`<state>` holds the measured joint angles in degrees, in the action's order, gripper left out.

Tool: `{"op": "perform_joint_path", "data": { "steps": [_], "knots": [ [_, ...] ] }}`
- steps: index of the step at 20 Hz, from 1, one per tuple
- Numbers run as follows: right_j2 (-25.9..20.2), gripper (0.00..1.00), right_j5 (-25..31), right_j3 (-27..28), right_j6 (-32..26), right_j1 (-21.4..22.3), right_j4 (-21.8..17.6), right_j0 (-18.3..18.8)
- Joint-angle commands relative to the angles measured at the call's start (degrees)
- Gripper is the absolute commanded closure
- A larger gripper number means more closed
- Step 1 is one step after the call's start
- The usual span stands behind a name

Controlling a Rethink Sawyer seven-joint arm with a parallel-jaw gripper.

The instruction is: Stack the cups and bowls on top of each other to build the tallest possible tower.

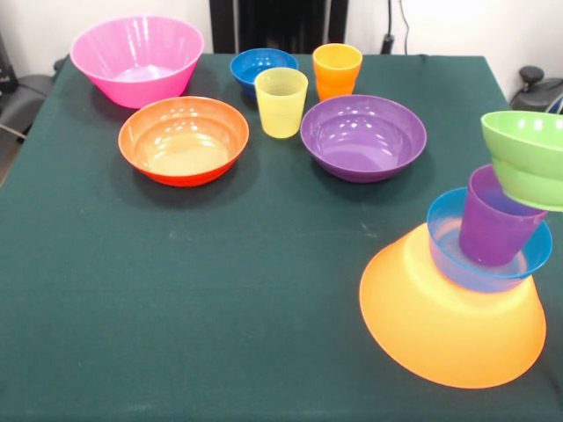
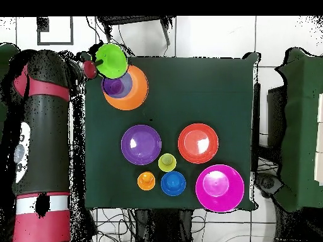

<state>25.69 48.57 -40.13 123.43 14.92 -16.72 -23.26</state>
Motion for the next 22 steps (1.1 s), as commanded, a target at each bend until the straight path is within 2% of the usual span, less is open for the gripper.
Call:
{"op": "perform_joint_path", "data": {
  "steps": [1,8,15,22],
  "knots": [
    [-4.1,1.0,-1.8,-8.7,-13.3,-0.2,-5.7,1.0],
    [-4.4,1.0,-1.5,-9.5,-16.0,0.3,-7.2,1.6],
    [-6.7,1.0,1.3,-11.8,-15.0,1.0,-5.2,2.1],
    [-7.5,1.0,1.2,-13.4,-14.2,1.6,-4.7,1.9]
  ]
}}
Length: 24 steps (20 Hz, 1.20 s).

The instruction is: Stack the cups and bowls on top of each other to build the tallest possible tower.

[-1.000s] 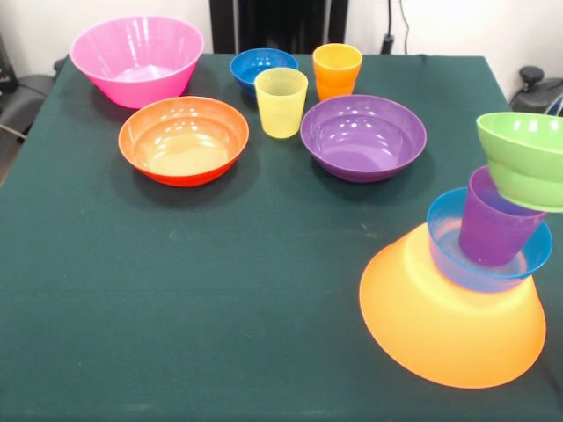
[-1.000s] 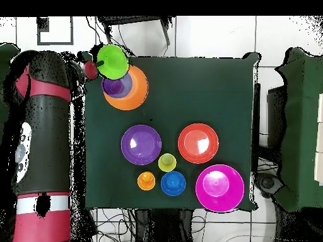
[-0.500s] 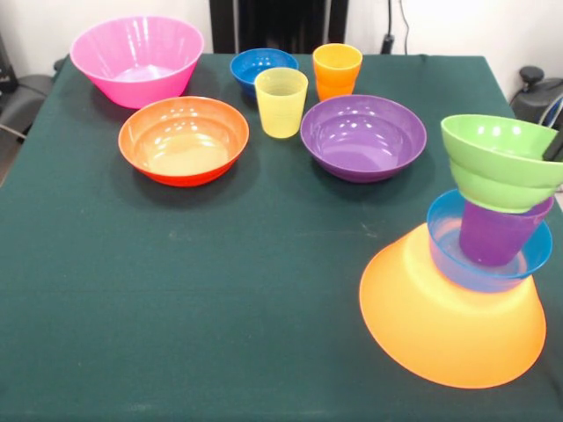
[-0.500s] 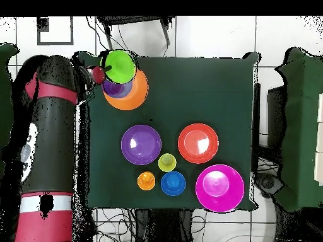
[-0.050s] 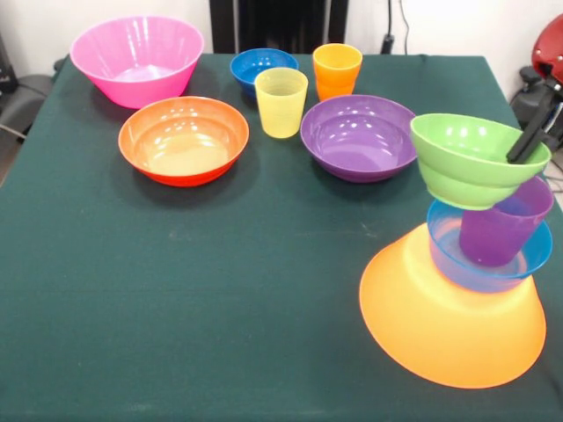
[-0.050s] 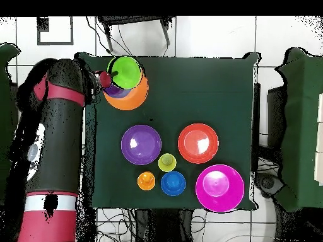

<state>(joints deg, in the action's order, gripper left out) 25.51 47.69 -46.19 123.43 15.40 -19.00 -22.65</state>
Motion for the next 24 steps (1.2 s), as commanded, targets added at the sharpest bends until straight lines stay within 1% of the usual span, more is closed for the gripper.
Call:
{"op": "perform_joint_path", "data": {
  "steps": [1,4,7,9,14,17,20,24],
  "knots": [
    [-7.5,1.0,2.1,-7.4,-14.2,1.2,-2.4,1.4],
    [-7.8,1.0,2.4,-7.8,-13.9,1.4,-2.3,1.3],
    [-7.8,1.0,3.8,-8.0,-13.7,1.7,-2.2,1.1],
    [-8.7,1.0,5.7,-8.2,-14.4,2.0,-1.2,1.7],
    [-10.4,1.0,7.7,-7.9,-14.0,2.1,0.3,2.1],
    [-11.6,1.0,7.8,-7.9,-13.8,2.2,0.7,2.3],
    [-12.6,1.0,9.2,-7.0,-14.2,2.0,1.2,2.6],
    [-12.9,1.0,10.0,-6.7,-13.3,1.9,1.1,2.4]
  ]
}}
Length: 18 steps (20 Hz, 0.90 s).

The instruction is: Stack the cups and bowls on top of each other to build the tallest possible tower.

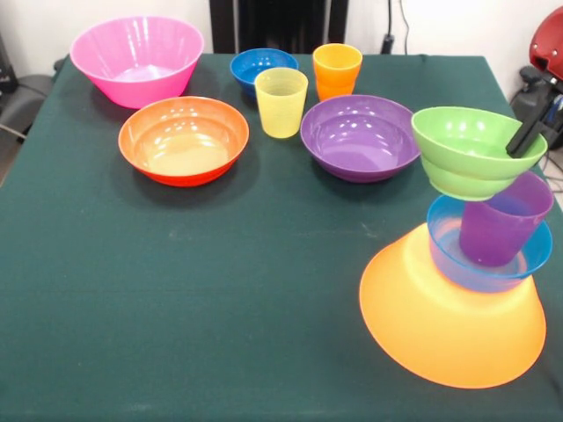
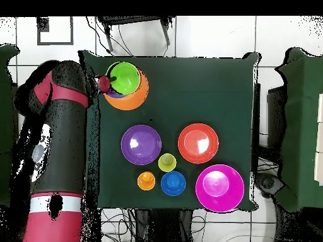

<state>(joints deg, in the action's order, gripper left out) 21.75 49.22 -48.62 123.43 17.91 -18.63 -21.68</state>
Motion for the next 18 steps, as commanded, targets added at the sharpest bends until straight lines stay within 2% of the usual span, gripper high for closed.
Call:
{"op": "perform_joint_path", "data": {
  "steps": [1,10,18],
  "knots": [
    [-9.6,1.0,8.5,-4.5,-13.1,-0.5,0.9,1.6],
    [-11.8,1.0,10.5,-7.2,-11.1,0.2,2.1,2.3],
    [-12.4,1.0,12.2,-7.2,-9.5,0.2,3.1,2.0]
  ]
}}
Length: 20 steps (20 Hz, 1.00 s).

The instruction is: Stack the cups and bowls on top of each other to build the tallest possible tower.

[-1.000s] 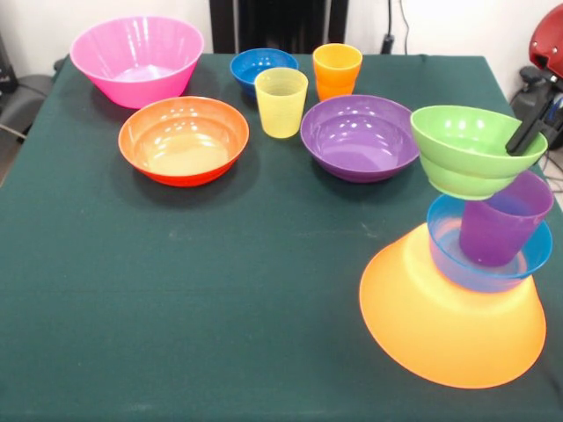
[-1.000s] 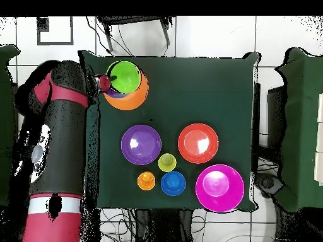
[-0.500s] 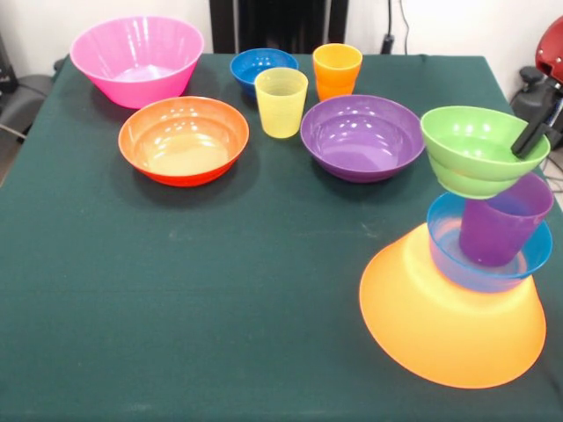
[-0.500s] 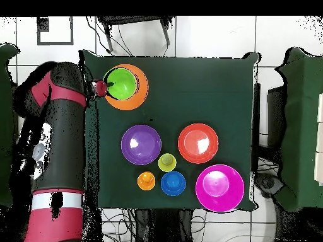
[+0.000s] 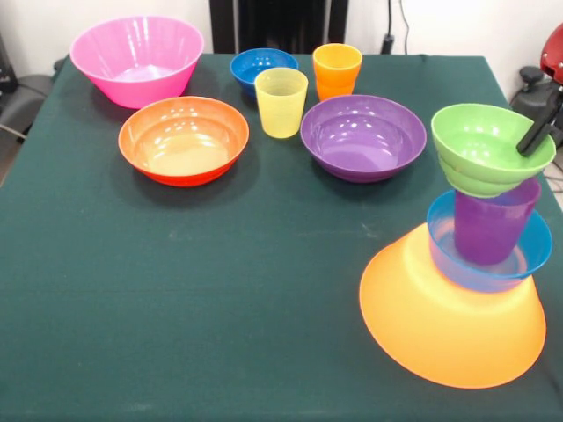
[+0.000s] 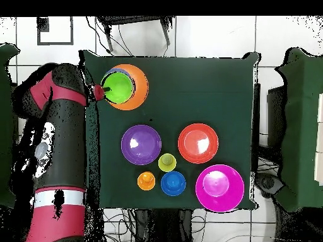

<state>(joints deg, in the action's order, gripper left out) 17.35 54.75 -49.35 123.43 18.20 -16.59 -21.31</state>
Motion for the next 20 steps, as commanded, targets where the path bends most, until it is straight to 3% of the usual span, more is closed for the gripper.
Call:
{"op": "perform_joint_path", "data": {
  "steps": [1,20],
  "knots": [
    [-8.0,1.0,6.9,-6.4,-9.3,-0.1,1.1,1.6],
    [-9.0,1.0,6.5,-4.9,-6.0,-1.4,1.2,0.9]
  ]
}}
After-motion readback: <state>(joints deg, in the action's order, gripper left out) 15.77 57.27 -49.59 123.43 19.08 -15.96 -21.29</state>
